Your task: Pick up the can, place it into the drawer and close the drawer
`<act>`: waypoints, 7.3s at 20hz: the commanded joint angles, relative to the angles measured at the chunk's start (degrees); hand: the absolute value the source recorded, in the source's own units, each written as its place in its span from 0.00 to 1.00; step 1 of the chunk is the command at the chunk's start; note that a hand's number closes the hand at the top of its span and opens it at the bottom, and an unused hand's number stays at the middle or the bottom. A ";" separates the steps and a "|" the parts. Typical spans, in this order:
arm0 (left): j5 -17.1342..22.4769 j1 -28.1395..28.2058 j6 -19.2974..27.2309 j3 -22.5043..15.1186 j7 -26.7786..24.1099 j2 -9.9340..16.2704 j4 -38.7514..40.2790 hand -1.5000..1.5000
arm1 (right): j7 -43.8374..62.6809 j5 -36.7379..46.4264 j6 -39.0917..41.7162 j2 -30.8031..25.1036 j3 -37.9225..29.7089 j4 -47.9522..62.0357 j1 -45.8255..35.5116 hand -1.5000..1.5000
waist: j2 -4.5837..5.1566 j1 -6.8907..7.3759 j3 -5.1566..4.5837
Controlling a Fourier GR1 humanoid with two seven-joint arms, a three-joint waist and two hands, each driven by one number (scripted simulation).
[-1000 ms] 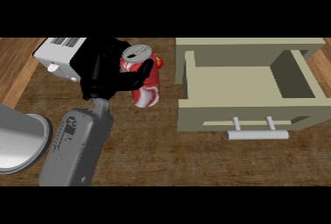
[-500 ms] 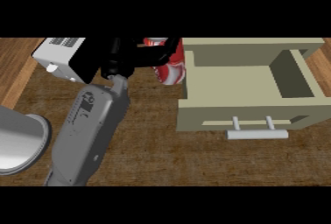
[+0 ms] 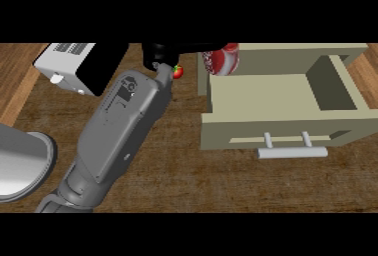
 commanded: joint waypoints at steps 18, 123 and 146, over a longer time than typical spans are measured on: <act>19.74 -21.16 6.76 -11.07 -7.84 -0.02 24.93 1.00 | 2.55 4.46 -1.33 -0.89 2.36 1.85 -6.90 0.00 | 0.56 -1.83 0.06; 30.55 -5.42 19.13 -27.12 -5.61 21.77 1.46 0.00 | -22.12 106.86 -62.70 -7.98 31.76 106.23 -80.28 0.00 | 1.00 4.99 0.06; 28.03 -2.92 20.30 -27.40 0.99 26.23 -10.41 0.00 | -23.65 105.07 -59.87 -13.96 25.58 120.87 -98.04 0.00 | 2.07 8.97 0.20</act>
